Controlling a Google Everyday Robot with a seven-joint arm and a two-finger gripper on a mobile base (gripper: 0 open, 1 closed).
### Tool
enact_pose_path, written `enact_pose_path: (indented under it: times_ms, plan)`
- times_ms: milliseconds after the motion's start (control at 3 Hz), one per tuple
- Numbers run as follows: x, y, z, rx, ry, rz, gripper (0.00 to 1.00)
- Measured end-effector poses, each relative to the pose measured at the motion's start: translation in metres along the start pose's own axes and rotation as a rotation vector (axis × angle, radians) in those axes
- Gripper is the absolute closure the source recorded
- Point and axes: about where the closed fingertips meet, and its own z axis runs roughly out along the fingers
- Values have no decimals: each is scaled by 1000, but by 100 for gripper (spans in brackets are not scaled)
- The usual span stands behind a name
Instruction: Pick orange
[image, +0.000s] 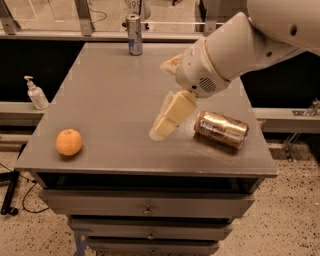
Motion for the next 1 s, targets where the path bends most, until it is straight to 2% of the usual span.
enact_pose_path:
  times_ms: [333, 667, 1000]
  plan:
    - [0, 0, 0, -1, 2, 0, 0]
    - [1, 0, 11, 5, -31, -3, 0]
    - [-1, 1, 57, -17, -83, 15, 0]
